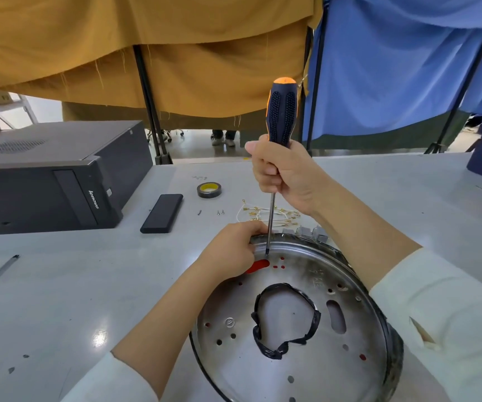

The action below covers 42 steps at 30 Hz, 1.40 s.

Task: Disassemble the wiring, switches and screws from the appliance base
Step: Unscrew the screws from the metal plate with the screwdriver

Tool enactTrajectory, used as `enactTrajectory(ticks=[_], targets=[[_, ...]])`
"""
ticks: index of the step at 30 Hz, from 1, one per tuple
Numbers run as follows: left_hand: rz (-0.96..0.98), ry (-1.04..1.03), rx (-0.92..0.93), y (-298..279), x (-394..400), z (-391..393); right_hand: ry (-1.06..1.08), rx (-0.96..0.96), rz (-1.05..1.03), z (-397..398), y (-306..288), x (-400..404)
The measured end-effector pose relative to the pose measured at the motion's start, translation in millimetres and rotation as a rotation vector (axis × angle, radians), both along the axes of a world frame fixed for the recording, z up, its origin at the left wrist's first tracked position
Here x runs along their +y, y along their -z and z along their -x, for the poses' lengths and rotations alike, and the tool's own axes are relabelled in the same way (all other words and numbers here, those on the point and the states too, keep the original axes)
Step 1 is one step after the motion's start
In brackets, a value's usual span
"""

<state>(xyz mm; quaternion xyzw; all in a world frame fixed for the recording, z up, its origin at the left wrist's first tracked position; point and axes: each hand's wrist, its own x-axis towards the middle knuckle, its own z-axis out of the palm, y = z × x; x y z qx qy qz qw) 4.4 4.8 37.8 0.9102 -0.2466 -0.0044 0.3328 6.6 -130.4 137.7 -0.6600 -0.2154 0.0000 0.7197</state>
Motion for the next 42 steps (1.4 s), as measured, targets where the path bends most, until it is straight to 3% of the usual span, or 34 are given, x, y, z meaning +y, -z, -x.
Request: enactTrajectory(ticks=[7, 13, 15, 21, 23, 29, 32, 38, 40, 42], targets=[[-0.041, -0.01, -0.029, 3, -1, -3, 0.316, -0.088, -0.043, 11, -15, 10], [-0.054, -0.011, -0.04, 4, -2, -4, -0.108, -0.037, -0.008, 8, -16, 7], [-0.053, -0.012, -0.036, 3, -1, -4, -0.116, -0.017, -0.056, 5, -16, 6], [-0.055, -0.015, -0.038, 4, -1, -2, 0.334, -0.118, -0.135, 8, 1, 14], [-0.059, -0.017, -0.038, 5, -1, -3, 0.389, -0.087, -0.15, 11, 5, 16], [-0.071, -0.018, -0.045, 3, -1, -2, -0.189, -0.006, -0.019, 10, -2, 10], [-0.059, -0.02, -0.042, 2, -1, 0, -0.024, 0.011, -0.122, 7, -2, 5], [-0.059, -0.011, -0.03, 4, -1, -2, 0.59, -0.091, -0.165, 17, 13, 12], [-0.067, -0.003, -0.035, 5, -1, -2, 0.556, -0.148, -0.191, 22, 15, 19], [-0.087, -0.008, -0.046, 5, -1, -1, 0.384, -0.182, -0.169, 24, 14, 21]])
